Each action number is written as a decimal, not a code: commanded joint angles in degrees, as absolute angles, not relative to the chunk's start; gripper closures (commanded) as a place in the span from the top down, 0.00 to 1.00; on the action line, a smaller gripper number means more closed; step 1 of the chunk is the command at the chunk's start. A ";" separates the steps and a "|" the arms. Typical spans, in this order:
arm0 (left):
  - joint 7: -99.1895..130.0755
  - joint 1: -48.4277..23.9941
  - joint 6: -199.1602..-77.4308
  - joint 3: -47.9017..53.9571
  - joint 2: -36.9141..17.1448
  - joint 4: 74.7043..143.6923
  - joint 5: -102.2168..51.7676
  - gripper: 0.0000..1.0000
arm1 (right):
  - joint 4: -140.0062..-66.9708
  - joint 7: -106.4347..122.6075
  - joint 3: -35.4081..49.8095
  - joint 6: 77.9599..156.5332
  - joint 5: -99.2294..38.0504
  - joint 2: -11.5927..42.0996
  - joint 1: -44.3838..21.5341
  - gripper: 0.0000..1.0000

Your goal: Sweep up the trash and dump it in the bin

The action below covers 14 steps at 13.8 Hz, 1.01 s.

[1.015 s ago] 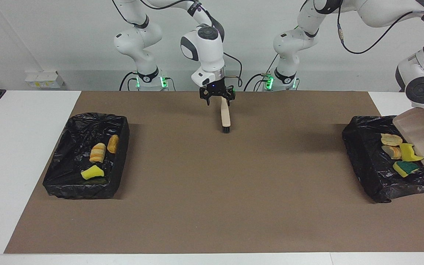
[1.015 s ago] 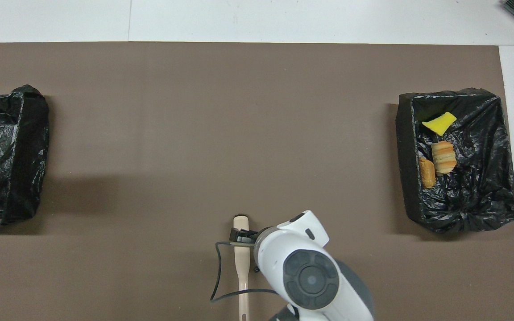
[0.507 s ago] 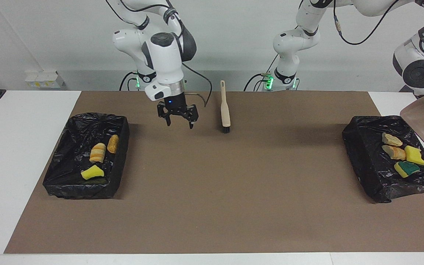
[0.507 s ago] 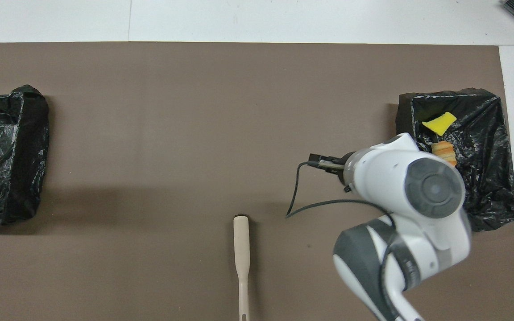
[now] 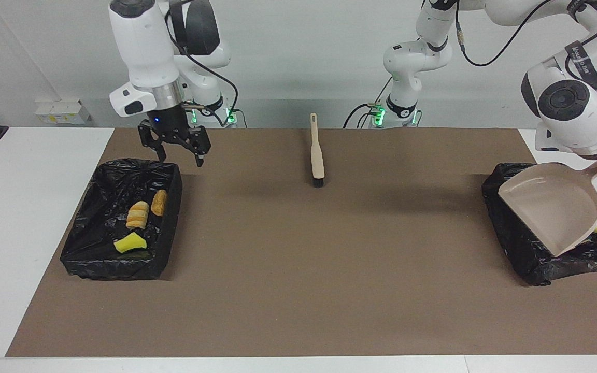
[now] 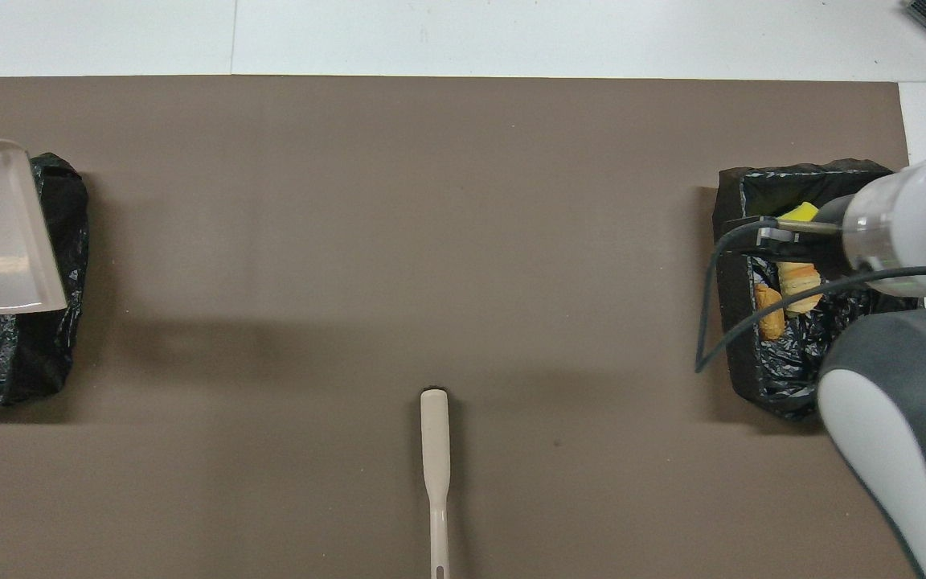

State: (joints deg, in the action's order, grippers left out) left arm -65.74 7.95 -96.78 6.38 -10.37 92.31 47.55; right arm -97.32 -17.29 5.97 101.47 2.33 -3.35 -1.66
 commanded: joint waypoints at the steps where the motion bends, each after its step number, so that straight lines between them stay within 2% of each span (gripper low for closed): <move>1: -61.45 7.03 -96.50 5.71 -8.96 93.87 36.18 0.00 | -89.67 -12.06 5.98 91.88 3.51 -2.02 0.08 1.00; 3: -58.46 7.03 -97.38 5.71 -8.96 94.48 26.31 0.00 | -84.31 -8.63 5.63 85.28 3.52 -1.85 1.92 1.00; 8: -39.88 0.11 -101.94 5.71 -11.25 98.78 16.19 0.00 | -82.71 -2.47 5.54 84.11 4.13 -0.71 5.71 1.00; 12: -17.54 -8.34 -108.88 5.71 -13.62 101.51 12.05 0.00 | -84.28 -2.46 4.83 84.11 2.99 -1.32 6.33 1.00; 14: -9.45 -11.67 -110.04 5.63 -14.32 101.43 7.23 0.00 | -87.43 -2.99 4.83 84.11 2.81 -2.72 6.33 1.00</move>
State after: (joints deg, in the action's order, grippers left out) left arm -15.75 -9.11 -108.02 6.88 -14.75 100.59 10.73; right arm -85.13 -3.95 4.63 84.82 3.21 -1.47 5.64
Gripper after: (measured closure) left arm 0.687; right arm 0.000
